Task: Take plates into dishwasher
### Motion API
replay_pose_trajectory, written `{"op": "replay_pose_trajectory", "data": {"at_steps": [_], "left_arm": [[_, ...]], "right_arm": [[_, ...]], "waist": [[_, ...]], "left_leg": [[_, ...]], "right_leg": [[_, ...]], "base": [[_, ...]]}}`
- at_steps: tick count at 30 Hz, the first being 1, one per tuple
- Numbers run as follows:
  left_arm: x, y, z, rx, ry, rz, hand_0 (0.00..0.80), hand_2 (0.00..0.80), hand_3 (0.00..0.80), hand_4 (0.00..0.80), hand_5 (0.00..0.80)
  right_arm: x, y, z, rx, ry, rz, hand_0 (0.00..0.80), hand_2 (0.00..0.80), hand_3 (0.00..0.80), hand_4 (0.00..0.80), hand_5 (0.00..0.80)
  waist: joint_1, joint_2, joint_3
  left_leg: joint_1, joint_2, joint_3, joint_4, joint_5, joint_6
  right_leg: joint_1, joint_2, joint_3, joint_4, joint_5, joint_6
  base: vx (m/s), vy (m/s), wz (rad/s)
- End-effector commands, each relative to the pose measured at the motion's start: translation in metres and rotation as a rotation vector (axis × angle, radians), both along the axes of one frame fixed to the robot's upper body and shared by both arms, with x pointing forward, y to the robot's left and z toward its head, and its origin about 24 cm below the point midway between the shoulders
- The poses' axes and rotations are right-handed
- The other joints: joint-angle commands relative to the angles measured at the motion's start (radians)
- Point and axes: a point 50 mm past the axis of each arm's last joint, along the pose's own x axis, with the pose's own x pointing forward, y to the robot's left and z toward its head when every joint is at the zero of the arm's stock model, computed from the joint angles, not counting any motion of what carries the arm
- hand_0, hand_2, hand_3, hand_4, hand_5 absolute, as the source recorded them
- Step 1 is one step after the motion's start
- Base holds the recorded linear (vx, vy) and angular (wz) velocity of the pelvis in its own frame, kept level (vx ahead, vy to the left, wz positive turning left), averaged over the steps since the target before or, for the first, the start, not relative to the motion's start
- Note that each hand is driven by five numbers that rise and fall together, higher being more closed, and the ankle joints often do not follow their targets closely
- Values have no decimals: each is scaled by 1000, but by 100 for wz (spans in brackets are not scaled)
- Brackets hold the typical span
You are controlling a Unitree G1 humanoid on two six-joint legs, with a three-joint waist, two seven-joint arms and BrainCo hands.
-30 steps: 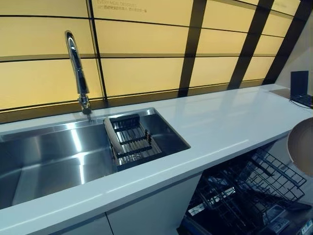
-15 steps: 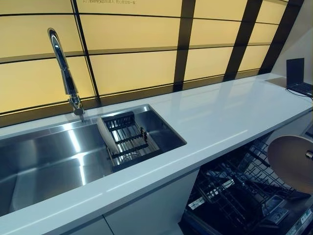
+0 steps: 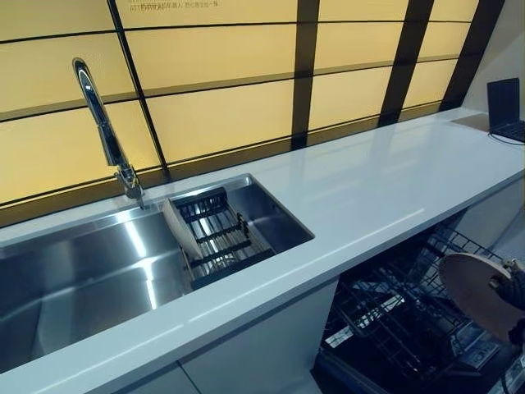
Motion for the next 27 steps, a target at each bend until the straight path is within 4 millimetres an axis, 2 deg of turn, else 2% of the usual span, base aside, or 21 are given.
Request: {"op": "replay_pose_trajectory", "data": {"at_steps": [1, 9, 16, 27], "left_arm": [[7, 16, 6, 59, -16, -34, 0, 0, 0, 0, 0], [9, 9, 4, 38, -21, -44, 0, 0, 0, 0, 0], [10, 8, 5, 38, -26, -46, 0, 0, 0, 0, 0], [12, 4, 4, 24, -33, -51, 0, 0, 0, 0, 0]], "right_arm": [[10, 3, 20, -50, -141, -28, 800, 800, 800, 800, 800], [18, 17, 6, -24, -136, 6, 800, 800, 800, 800, 800], [22, 20, 0, -36, -102, 9, 800, 800, 800, 800, 800], [29, 28, -20, -4, -12, 6, 800, 800, 800, 800, 800]], "waist": [[30, -30, 14], [46, -19, 17], [62, -15, 20], [83, 2, 26]], "left_leg": [[9, -47, -53, 28, -100, 65], [3, -52, -63, 22, -95, 63], [-5, -53, -70, 19, -89, 60], [-13, -58, -82, 19, -83, 54]], "right_leg": [[23, 12, -32, 18, -77, 68], [21, 5, -47, 16, -78, 68], [21, 0, -60, 14, -80, 69], [24, -12, -79, 11, -82, 68]], "base": [[0, 0, 0], [0, 0, 0], [-3, -2, 0], [-4, 7, 7]]}}
